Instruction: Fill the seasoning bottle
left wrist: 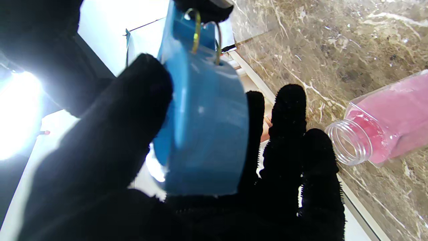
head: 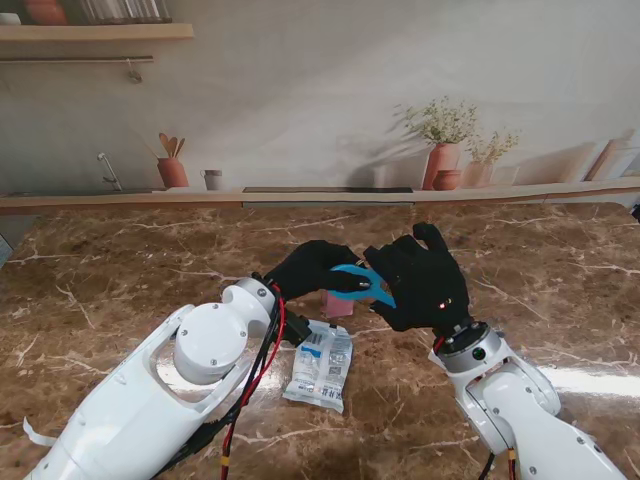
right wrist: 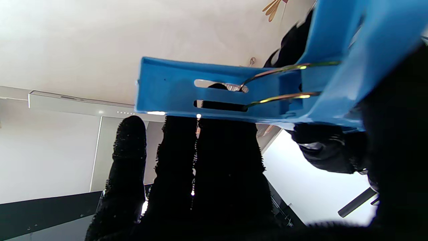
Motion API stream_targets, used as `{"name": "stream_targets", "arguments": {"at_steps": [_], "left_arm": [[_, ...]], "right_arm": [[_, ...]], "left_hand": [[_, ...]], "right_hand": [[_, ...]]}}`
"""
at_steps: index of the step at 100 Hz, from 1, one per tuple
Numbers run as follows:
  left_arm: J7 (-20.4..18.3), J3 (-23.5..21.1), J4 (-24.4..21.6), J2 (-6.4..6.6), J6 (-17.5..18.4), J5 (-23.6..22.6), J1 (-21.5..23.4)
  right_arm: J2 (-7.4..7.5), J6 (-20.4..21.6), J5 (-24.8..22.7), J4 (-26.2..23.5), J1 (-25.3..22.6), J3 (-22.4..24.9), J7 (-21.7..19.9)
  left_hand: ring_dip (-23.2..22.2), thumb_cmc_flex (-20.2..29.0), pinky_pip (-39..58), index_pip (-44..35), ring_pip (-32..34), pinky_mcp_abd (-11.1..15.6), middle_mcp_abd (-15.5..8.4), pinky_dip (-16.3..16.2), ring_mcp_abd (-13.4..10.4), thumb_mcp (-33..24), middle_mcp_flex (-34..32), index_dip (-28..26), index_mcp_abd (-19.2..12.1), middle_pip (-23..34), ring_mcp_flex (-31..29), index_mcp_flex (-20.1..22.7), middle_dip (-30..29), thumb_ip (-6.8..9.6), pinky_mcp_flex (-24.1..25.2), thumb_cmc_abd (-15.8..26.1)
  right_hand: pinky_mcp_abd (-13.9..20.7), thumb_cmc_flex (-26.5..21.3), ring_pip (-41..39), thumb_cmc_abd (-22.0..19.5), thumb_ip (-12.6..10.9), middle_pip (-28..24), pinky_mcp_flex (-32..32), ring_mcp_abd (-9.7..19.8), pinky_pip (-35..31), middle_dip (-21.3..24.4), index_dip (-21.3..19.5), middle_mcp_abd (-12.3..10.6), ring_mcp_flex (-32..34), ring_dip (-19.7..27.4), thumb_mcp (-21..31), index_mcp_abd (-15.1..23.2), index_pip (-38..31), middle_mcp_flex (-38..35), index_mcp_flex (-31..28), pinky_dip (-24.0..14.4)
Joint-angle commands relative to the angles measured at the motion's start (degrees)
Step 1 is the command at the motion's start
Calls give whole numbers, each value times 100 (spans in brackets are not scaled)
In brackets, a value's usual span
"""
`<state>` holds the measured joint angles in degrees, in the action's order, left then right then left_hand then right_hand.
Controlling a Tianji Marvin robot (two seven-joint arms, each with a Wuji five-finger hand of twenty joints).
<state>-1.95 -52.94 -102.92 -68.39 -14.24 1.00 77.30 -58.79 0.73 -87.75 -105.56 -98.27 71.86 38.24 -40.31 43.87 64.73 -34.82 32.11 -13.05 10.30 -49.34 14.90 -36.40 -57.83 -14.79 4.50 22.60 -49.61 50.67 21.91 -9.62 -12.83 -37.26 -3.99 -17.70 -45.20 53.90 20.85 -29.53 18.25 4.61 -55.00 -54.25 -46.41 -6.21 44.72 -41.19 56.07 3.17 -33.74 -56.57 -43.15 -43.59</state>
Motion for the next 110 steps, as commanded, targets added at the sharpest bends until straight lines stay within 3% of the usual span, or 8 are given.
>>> {"name": "stream_targets", "arguments": {"at_steps": [1, 19, 32, 42, 69, 77, 86, 110], "left_arm": [[-2, 17, 65, -44, -26, 101, 24], [461, 45, 127, -203, 23, 358, 106], [786, 30, 130, -316, 79, 598, 184], [897, -11, 96, -361, 77, 817, 244], [1253, -17, 101, -466, 57, 894, 327], [1310, -33, 82, -485, 56, 977, 357], [1351, -38, 67, -496, 79, 1016, 379], [1200, -109, -5, -453, 90, 1215, 421]], "right_arm": [[5, -12, -18, -79, -33, -27, -41], [3, -106, -41, -72, -30, -79, -16], [54, -133, -235, -49, -14, -141, -32], [77, -242, -380, -74, -51, -148, -227], [-41, -679, -29, -122, -224, -254, -645], [-67, -804, 56, -116, -254, -304, -660], [-101, -941, 181, -111, -286, -360, -729], [-102, -1314, 56, -81, -283, -419, -1095]], "left_hand": [[-171, 590, 333, -506, 333, 131, -286, -214, -59, -1074, -626, 213, -380, -208, -305, 277, 535, -52, -43, 29], [-701, 664, 847, -1609, 1098, 41, -449, -476, -21, -2584, -1565, -98, -851, -159, -935, 786, 1596, -197, -466, -183], [-1147, 740, 931, -2197, 1361, -27, -543, -427, 11, -3058, -1735, -822, -1088, 206, -1193, 861, 2238, -268, -620, -491], [-1241, 789, 965, -2302, 1363, -58, -492, -428, 57, -3129, -1745, -1003, -1051, 286, -1234, 846, 2390, -262, -624, -491], [-1373, 747, 1111, -2461, 1474, -48, -506, -493, 100, -3324, -1802, -1195, -1075, 442, -1315, 850, 2546, -252, -655, -600], [-1384, 726, 1130, -2475, 1494, -47, -504, -505, 105, -3352, -1806, -1211, -1088, 460, -1318, 846, 2550, -255, -655, -610], [-1390, 730, 1143, -2469, 1506, -48, -492, -518, 122, -3353, -1793, -1213, -1061, 465, -1313, 840, 2548, -269, -642, -602], [-1403, 730, 1164, -2464, 1534, -51, -468, -547, 138, -3350, -1797, -1231, -1052, 491, -1302, 834, 2556, -278, -618, -582]], "right_hand": [[-71, -1535, 30, -855, -497, -637, 24, 189, -57, -446, -460, -631, 117, -101, 1023, 1836, -1575, -670, -750, 98], [-16, -1470, 326, -885, -589, -494, -12, 156, -71, -339, -337, -583, -1, 72, 968, 1748, -1486, -565, -649, 149], [57, -1012, 828, -949, -671, -66, -158, 83, -21, 387, 854, -362, -402, 454, 512, 1332, -1412, 12, -8, 231], [104, -317, 1305, -1299, -1412, 226, -450, 10, 226, 1486, 563, -171, -971, 771, 538, 606, 347, 832, 122, 295], [207, 339, 2689, -1598, -1513, 1418, -1201, -206, 1391, 2806, 1338, 480, -2312, 1748, -474, -665, 2158, 2739, 1671, 655], [256, 525, 3154, -2144, -1831, 1774, -1294, -290, 1667, 3198, 1538, 703, -2606, 2147, -1572, -1001, 2501, 3230, 2209, 812], [286, 1175, 3616, -1712, -1987, 2201, -1480, -347, 1921, 3617, 1640, 961, -3059, 2553, -903, -1347, 2819, 3715, 2765, 966], [295, 1296, 4077, -1634, -1958, 2646, -1661, -349, 2151, 4172, 1636, 1187, -3575, 2980, -842, -1596, 3093, 4394, 3494, 1088]]}}
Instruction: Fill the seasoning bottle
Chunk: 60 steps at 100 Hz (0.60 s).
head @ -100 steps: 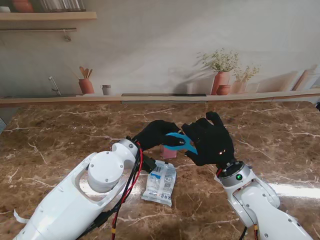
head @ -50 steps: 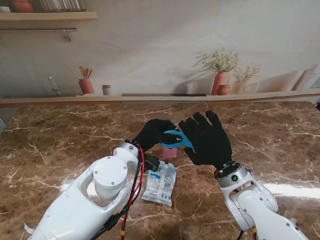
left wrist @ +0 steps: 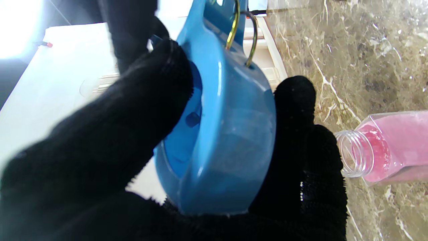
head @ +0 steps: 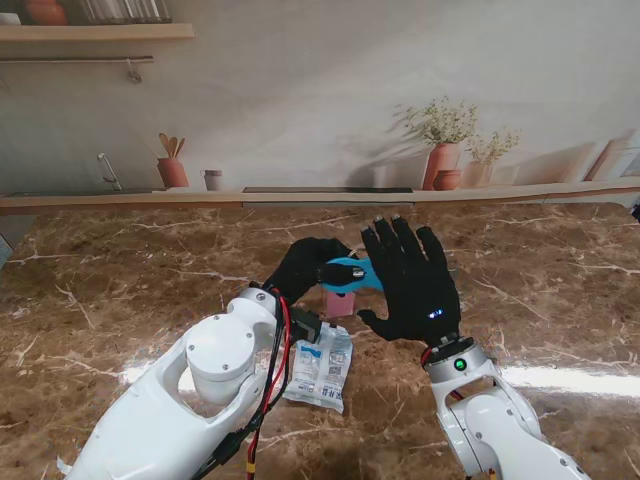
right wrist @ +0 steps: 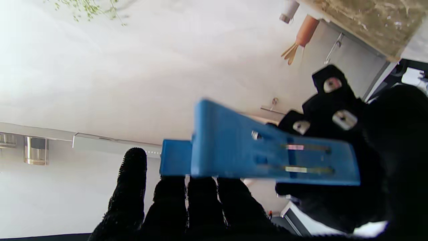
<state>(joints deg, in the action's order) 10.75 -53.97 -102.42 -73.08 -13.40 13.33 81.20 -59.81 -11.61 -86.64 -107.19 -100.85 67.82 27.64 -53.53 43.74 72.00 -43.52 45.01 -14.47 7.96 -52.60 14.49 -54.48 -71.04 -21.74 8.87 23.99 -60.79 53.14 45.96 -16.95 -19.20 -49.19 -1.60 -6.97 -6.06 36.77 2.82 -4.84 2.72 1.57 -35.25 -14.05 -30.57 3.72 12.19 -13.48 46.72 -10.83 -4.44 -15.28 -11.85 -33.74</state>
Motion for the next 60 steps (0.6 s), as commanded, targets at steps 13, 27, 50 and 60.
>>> {"name": "stream_targets", "arguments": {"at_steps": [13, 27, 50, 60], "left_arm": [[-205, -70, -87, 50, 18, 140, 63], [-416, -117, -76, 113, 41, 144, 63], [-438, -143, -91, 114, 89, 289, 85], [-488, -132, -73, 131, 121, 233, 69]], "right_arm": [[13, -302, -210, 186, 51, -68, -90], [31, -526, -402, 289, 135, -109, -74], [14, -935, -416, 570, 329, -225, 366], [0, -1044, -345, 701, 421, -284, 621]], "left_hand": [[-81, 751, 442, -1588, 253, 106, -219, -240, 193, -1535, -459, -562, -1478, 363, -170, 568, 152, 470, 46, 625], [-85, 755, 446, -1580, 267, 117, -238, -258, 173, -1514, -447, -594, -1497, 381, -158, 561, 156, 484, 54, 657], [-91, 769, 423, -1560, 271, 129, -232, -268, 190, -1476, -422, -642, -1485, 398, -132, 556, 165, 487, 82, 695], [-95, 766, 420, -1547, 273, 129, -247, -275, 170, -1458, -414, -658, -1508, 400, -121, 544, 165, 487, 83, 700]], "right_hand": [[68, 115, 172, 102, -209, 92, -176, -70, 251, 401, 6, 229, -513, 396, 132, -214, 485, 531, 399, 142], [45, -439, -112, 91, -225, -332, -114, -158, 89, 202, -421, 164, -358, 223, -190, -188, 327, 436, 403, 64], [-7, -1420, -758, 244, -233, -1288, 257, -143, -434, -542, -766, -113, 375, -200, -571, 174, -742, -772, -545, -110], [-23, -1774, -877, 78, -219, -1625, 424, -97, -625, -808, -867, -272, 713, -242, -549, 408, -1160, -1319, -983, -111]]}}
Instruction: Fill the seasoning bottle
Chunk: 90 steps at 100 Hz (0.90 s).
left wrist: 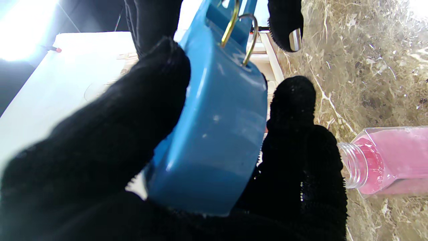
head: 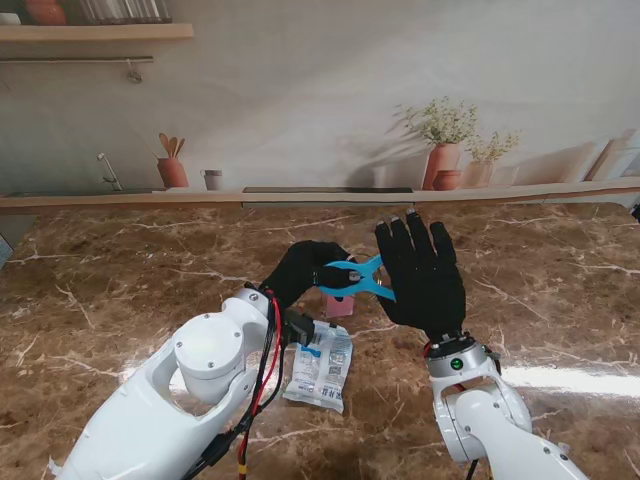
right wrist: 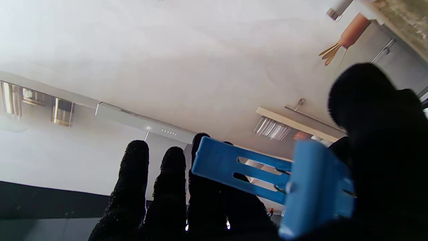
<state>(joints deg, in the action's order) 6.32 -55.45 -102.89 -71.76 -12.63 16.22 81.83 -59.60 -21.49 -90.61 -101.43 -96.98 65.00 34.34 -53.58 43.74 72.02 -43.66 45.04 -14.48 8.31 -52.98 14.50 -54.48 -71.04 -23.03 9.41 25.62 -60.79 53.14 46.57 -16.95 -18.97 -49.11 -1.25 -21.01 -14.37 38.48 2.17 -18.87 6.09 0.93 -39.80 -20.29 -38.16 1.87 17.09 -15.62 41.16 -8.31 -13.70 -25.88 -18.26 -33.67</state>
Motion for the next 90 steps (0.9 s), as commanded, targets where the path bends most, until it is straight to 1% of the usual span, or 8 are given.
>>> {"name": "stream_targets", "arguments": {"at_steps": [1, 10, 16, 39, 63, 67, 73, 90], "left_arm": [[-46, 17, -26, 0, 45, -56, 6], [-66, 15, -28, 5, 61, -42, 10], [-84, 12, -24, 12, 79, -46, 10], [-121, -15, -25, 31, 124, -81, 29], [-132, -21, -29, 37, 174, -63, 40], [-153, -22, -28, 43, 181, -56, 42], [-179, -25, -25, 50, 193, -52, 45], [-291, -34, -13, 81, 196, -53, 51]], "right_arm": [[-22, -67, 57, 137, 44, -8, -24], [-23, -93, 90, 239, 119, -33, 139], [-24, -66, 130, 304, 168, -43, 273], [-33, -56, 218, 468, 290, -78, 741], [-59, -117, 312, 557, 357, -107, 944], [-68, -136, 341, 583, 378, -116, 1002], [-83, -160, 391, 600, 395, -123, 1051], [-111, -158, 491, 634, 430, -114, 1143]], "left_hand": [[-90, 766, 418, -1532, 270, 130, -280, -238, 170, -1457, -415, -530, -1560, 238, -121, 545, 105, 487, 59, 692], [-92, 768, 410, -1520, 269, 137, -281, -240, 174, -1443, -410, -534, -1550, 239, -116, 547, 105, 487, 69, 703], [-93, 775, 405, -1516, 265, 143, -283, -241, 174, -1441, -409, -538, -1550, 240, -106, 551, 105, 490, 78, 712], [-102, 789, 396, -1490, 261, 145, -262, -251, 196, -1425, -396, -545, -1532, 231, -87, 558, 100, 492, 92, 715], [-108, 793, 386, -1431, 246, 123, -239, -269, 221, -1390, -380, -531, -1512, 206, -54, 564, 83, 489, 115, 747], [-105, 796, 386, -1417, 243, 122, -234, -271, 227, -1379, -380, -524, -1508, 199, -50, 563, 78, 489, 115, 747], [-103, 796, 383, -1408, 239, 122, -226, -273, 230, -1368, -378, -519, -1501, 194, -44, 570, 74, 488, 116, 753], [-90, 800, 378, -1360, 234, 123, -262, -280, 220, -1358, -388, -488, -1517, 167, -42, 609, 48, 496, 118, 745]], "right_hand": [[-63, -404, -61, -109, -140, -266, 108, -30, -193, -219, -129, -110, 267, -32, 42, 183, -288, -326, -399, -117], [-38, -109, -92, 480, 267, -328, 212, 33, -295, -391, -249, -279, 619, -11, 1719, 474, -659, -940, -860, 90], [-10, -13, -119, 674, 415, -365, 262, 90, -312, -410, -318, -372, 830, 0, 2190, 635, -812, -1314, -1136, 169], [10, -272, -366, 847, 486, -1141, 694, 202, -785, -1089, -1031, -715, 1655, -128, 2500, 1199, -1709, -2057, -1703, 249], [-170, -429, -1145, 1022, 540, -2025, 1320, 109, -1500, -1846, -1677, -919, 2752, -850, 2615, 1540, -2577, -2488, -1963, 129], [-250, -571, -1487, 1142, 958, -2211, 1581, 126, -1780, -2342, -1768, -994, 3106, -1153, 2577, 1634, -2789, -2614, -2023, 42], [-312, -721, -1900, 1273, 1277, -2438, 1886, 174, -2098, -2760, -1795, -1094, 3482, -1422, 2501, 1815, -3134, -2840, -2077, -55], [-352, -540, -2462, 1335, 1397, -2644, 2257, 259, -2615, -2979, -1786, -1245, 3907, -1707, 2315, 2141, -3615, -3220, -2324, -180]]}}
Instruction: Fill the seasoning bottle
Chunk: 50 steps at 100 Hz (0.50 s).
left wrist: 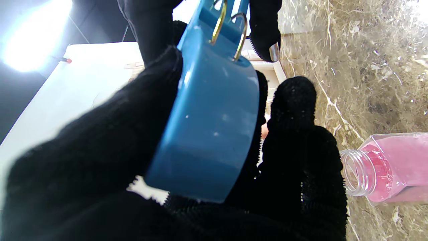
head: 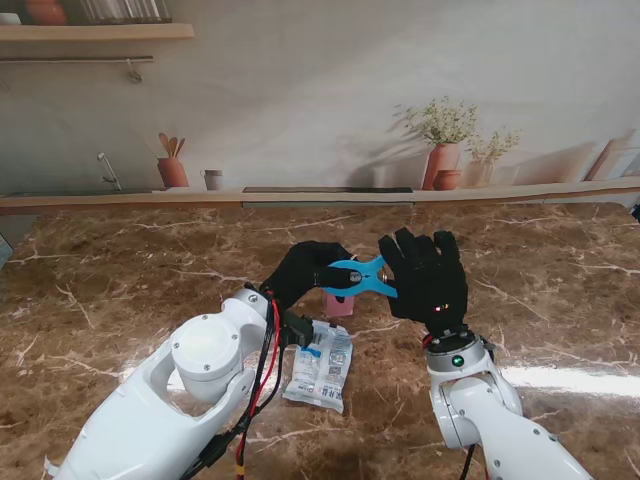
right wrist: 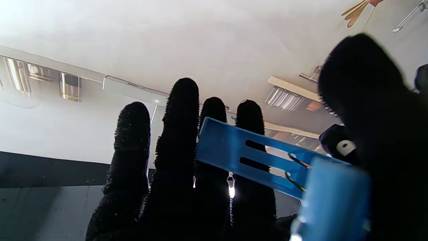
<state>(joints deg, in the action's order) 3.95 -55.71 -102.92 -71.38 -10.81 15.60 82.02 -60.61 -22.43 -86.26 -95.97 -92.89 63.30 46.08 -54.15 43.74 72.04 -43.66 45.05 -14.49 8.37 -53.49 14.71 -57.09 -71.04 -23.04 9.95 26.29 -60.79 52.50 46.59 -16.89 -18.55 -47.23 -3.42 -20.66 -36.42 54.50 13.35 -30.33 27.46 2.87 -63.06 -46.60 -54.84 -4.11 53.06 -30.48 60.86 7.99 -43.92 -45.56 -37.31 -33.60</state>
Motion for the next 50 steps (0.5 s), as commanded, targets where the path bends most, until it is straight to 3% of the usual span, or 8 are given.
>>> {"name": "stream_targets", "arguments": {"at_steps": [1, 22, 38, 50], "left_arm": [[-60, -8, -11, 45, 14, 9, 32], [-132, -9, 0, 65, 18, -3, 29], [-137, 15, 18, 61, 22, 8, 18], [-147, 40, 40, 57, 36, 31, 5]], "right_arm": [[-11, -65, 61, 93, 26, 55, -17], [-35, -16, 160, 142, 79, 61, 169], [-26, 85, 157, 151, 96, 76, 224], [-17, 145, 149, 164, 114, 74, 282]], "left_hand": [[-31, 799, 374, -1358, 232, 123, -273, -229, 199, -1097, -387, -486, -1571, 98, -41, 675, 45, 489, 77, 554], [-10, 793, 352, -1326, 196, 132, -294, -225, 178, -1079, -373, -470, -1589, 67, -24, 670, 23, 487, 87, 571], [12, 786, 327, -1275, 154, 146, -302, -217, 158, -1034, -351, -434, -1596, 17, 0, 644, -14, 478, 100, 603], [70, 794, 278, -1116, 66, 164, -287, -200, 147, -894, -305, -294, -1551, -115, 63, 604, -111, 456, 125, 703]], "right_hand": [[-145, -601, -327, -241, 309, -1537, 158, 75, -341, -380, -137, -665, 354, -252, 339, 553, -648, -1297, -449, -202], [-237, -806, -1756, 114, 542, -2399, 780, 228, -1226, -992, -723, -971, 1122, -868, 214, 1302, -1493, -2317, -1581, -438], [-292, -657, -2418, 457, 544, -2721, 1031, 260, -1594, -1160, -1027, -960, 1447, -1148, 454, 1458, -1716, -2821, -2318, -549], [-321, -491, -2805, 652, 383, -2965, 1204, 278, -1842, -1296, -1204, -949, 1682, -1357, 632, 1504, -2013, -3157, -2746, -643]]}}
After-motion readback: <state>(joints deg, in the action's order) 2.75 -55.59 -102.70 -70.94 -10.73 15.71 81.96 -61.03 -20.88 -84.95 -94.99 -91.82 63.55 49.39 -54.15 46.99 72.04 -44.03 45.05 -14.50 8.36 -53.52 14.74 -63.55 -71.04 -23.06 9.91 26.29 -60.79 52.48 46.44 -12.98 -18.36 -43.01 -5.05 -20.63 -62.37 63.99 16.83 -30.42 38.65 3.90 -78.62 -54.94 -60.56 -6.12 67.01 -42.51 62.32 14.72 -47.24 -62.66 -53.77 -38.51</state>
